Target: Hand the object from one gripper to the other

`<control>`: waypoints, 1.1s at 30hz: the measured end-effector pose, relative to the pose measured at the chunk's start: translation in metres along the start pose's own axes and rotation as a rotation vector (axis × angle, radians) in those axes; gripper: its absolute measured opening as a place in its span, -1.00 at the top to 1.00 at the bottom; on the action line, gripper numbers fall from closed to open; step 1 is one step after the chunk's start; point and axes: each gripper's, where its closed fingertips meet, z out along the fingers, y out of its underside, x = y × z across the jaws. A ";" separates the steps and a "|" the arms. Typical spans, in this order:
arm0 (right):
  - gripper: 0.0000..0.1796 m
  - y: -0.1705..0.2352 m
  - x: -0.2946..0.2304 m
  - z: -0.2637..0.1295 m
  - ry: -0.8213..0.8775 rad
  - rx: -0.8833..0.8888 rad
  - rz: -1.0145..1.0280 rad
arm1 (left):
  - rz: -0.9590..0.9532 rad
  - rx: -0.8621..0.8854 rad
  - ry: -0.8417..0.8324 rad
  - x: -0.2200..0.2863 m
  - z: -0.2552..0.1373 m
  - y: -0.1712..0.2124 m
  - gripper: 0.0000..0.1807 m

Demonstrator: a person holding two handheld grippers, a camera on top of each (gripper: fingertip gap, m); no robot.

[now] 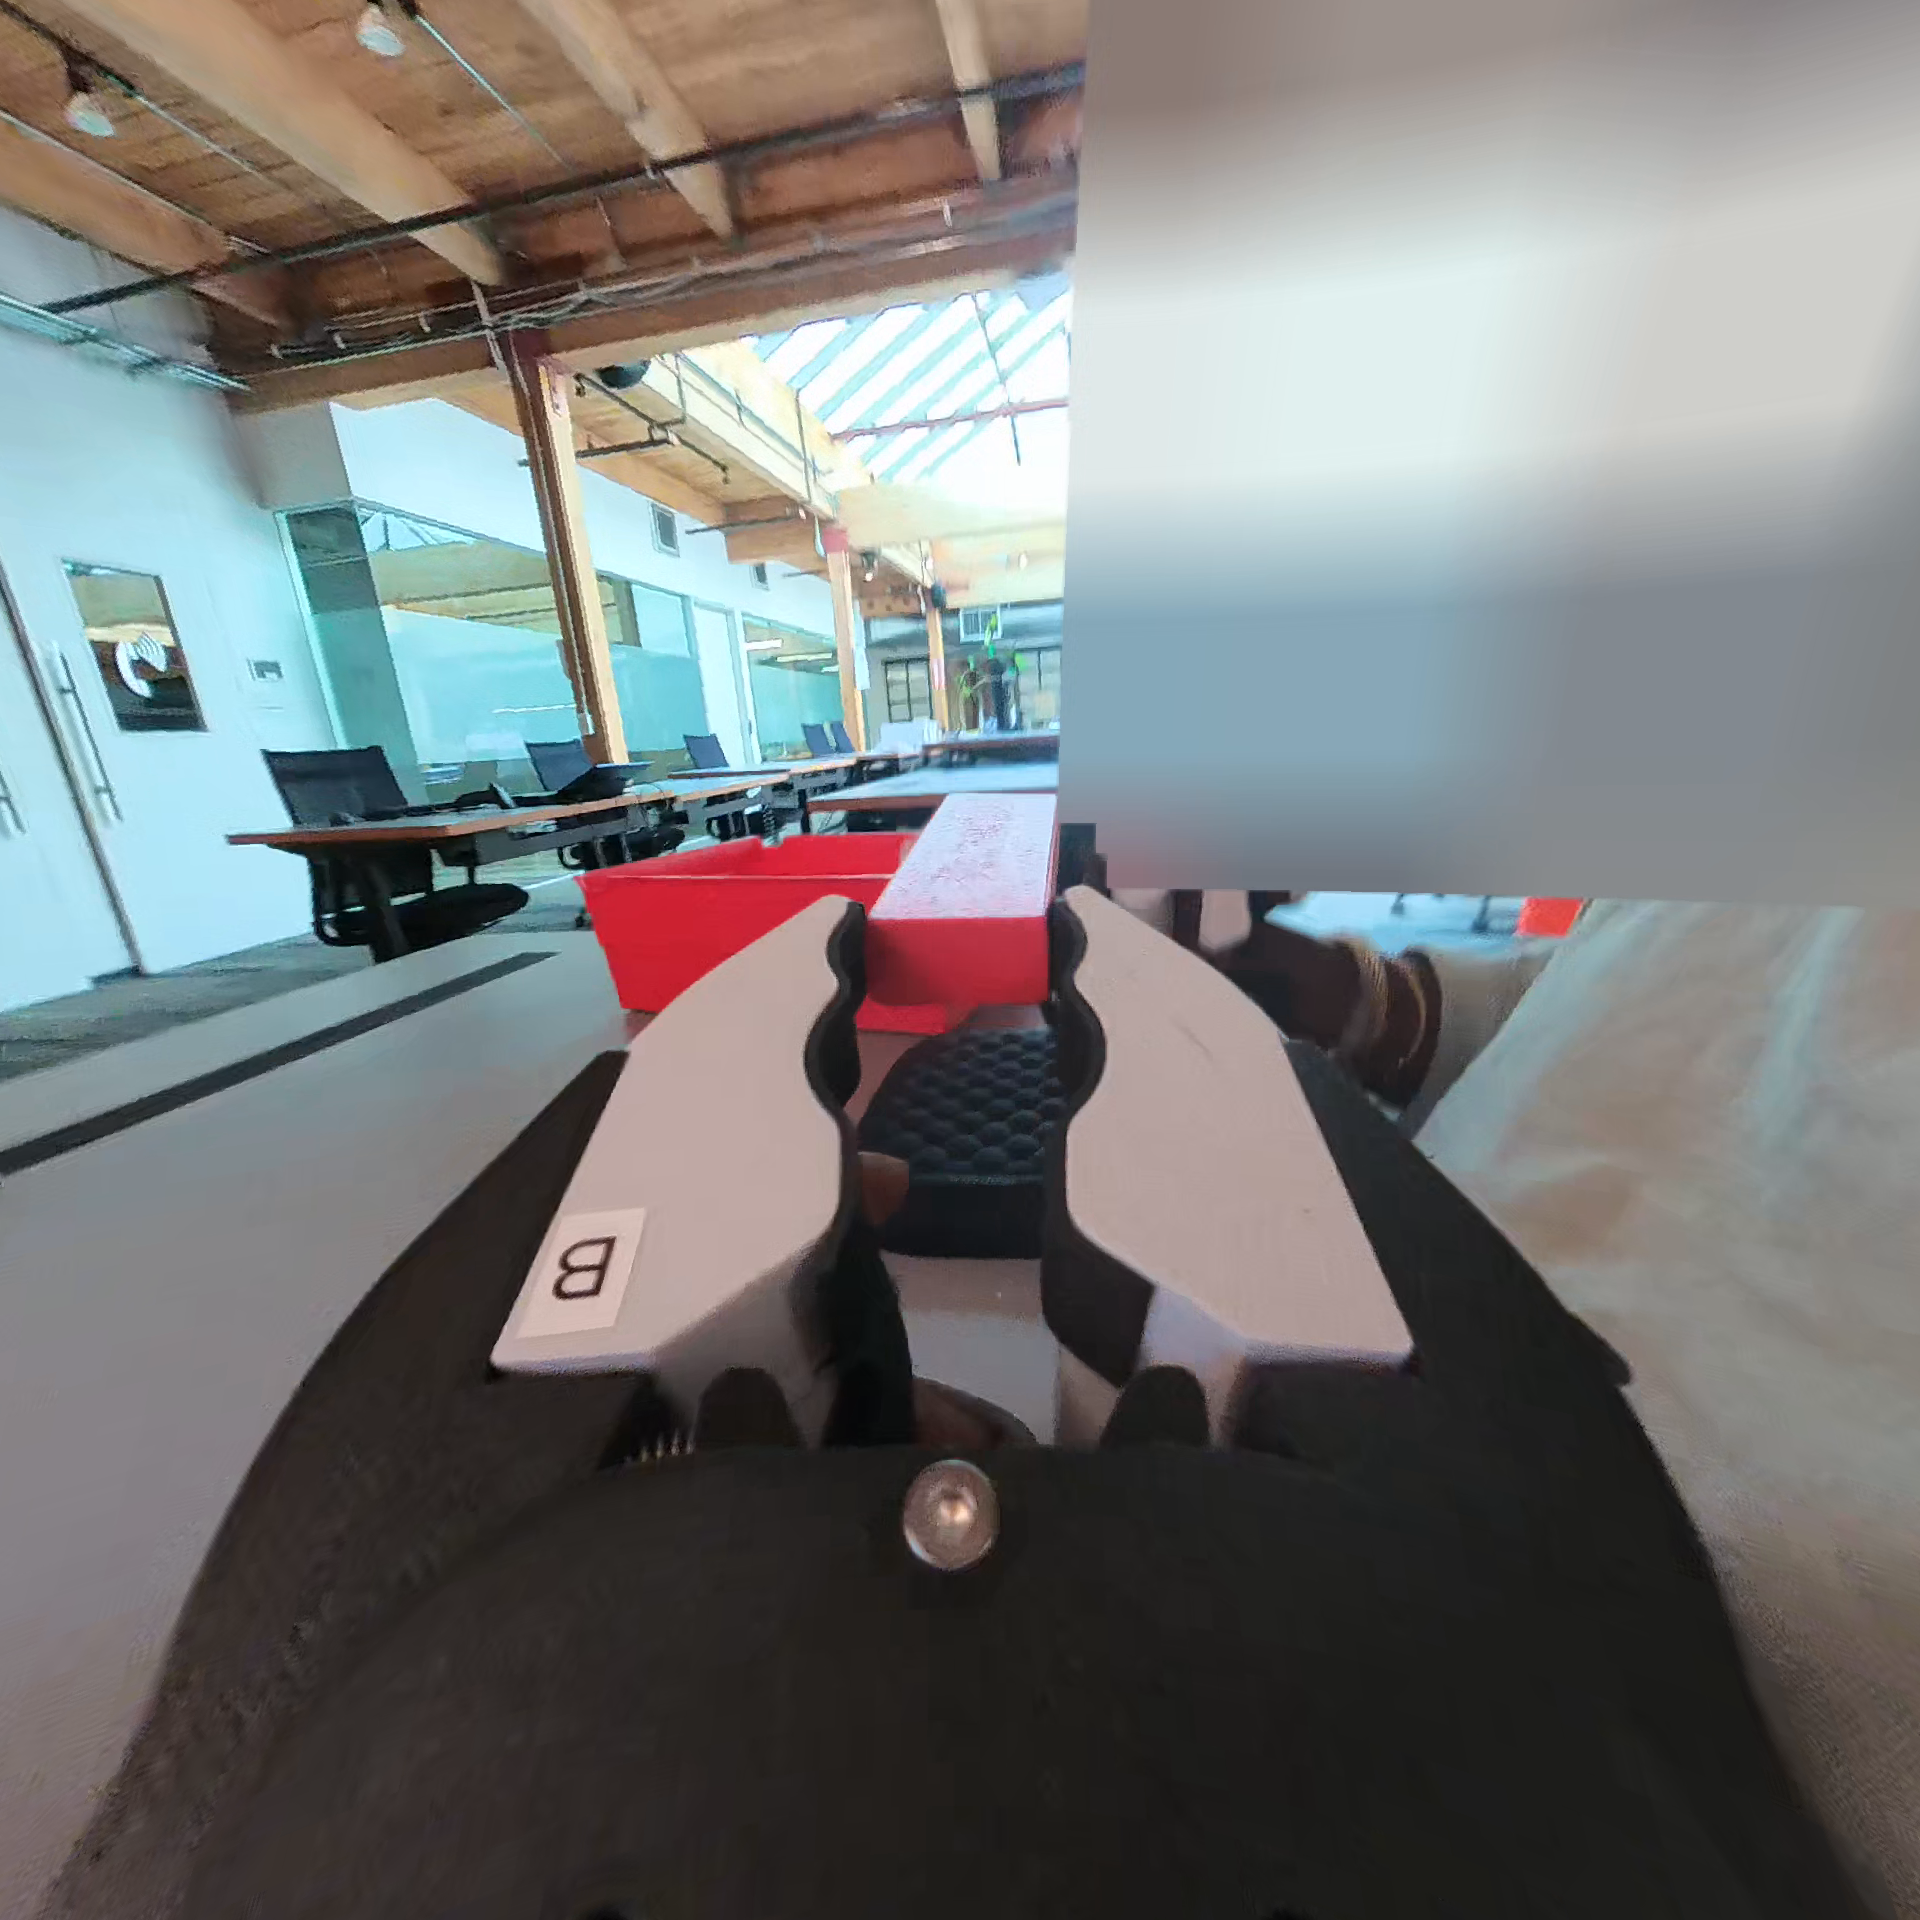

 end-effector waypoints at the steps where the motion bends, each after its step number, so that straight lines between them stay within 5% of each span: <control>1: -0.13 0.011 -0.001 0.002 0.012 -0.015 -0.002 | -0.027 0.011 0.015 -0.001 0.000 -0.003 0.62; 6: 0.18 -0.001 0.013 -0.003 0.009 0.200 0.225 | -0.106 -0.072 0.039 -0.005 0.009 0.011 0.63; 10: 0.21 0.002 0.021 -0.004 -0.124 0.186 0.397 | -0.194 -0.105 0.039 -0.012 0.014 0.017 0.63; 13: 0.24 0.009 0.030 0.005 -0.140 0.041 0.260 | -0.260 -0.091 0.028 -0.021 0.021 0.015 0.63; 19: 0.44 0.014 0.028 0.016 -0.246 0.065 0.209 | -0.163 -0.157 0.025 -0.020 0.024 0.027 0.62; 22: 0.44 0.015 0.028 0.013 -0.171 0.083 0.145 | -0.177 -0.145 0.033 -0.021 0.020 0.025 0.62; 33: 0.63 0.018 0.034 0.013 -0.159 0.069 0.206 | -0.174 -0.166 0.048 -0.018 0.019 0.028 0.62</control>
